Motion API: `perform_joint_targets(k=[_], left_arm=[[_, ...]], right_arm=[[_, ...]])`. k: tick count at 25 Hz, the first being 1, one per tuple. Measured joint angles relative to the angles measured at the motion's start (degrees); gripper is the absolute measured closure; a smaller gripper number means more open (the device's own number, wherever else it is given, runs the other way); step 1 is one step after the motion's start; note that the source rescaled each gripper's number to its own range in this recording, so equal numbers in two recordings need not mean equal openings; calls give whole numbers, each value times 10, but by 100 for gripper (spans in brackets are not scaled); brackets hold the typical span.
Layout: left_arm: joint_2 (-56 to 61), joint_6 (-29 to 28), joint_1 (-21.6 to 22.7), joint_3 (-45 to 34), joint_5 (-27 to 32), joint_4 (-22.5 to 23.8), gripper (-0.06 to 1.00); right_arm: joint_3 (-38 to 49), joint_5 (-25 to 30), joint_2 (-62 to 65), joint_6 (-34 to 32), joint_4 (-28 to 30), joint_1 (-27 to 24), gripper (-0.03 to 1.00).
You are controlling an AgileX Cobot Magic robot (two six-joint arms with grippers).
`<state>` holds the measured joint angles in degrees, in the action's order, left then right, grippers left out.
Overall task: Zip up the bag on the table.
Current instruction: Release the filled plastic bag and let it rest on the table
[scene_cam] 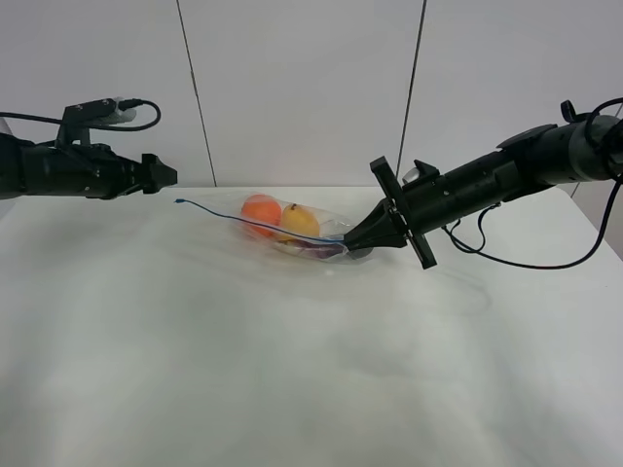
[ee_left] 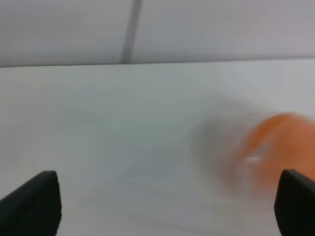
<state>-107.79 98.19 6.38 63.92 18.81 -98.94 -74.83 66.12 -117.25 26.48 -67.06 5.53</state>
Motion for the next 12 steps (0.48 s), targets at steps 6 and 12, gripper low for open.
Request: perform_joint_targets(k=[6,12], left_arm=[[0,-90,32,0,214,43,-5],[0,-347,36,20,312,338,-5]], right_arm=[[0,1,0,0,0,0,97],[0,2,0,2,0,0,97]])
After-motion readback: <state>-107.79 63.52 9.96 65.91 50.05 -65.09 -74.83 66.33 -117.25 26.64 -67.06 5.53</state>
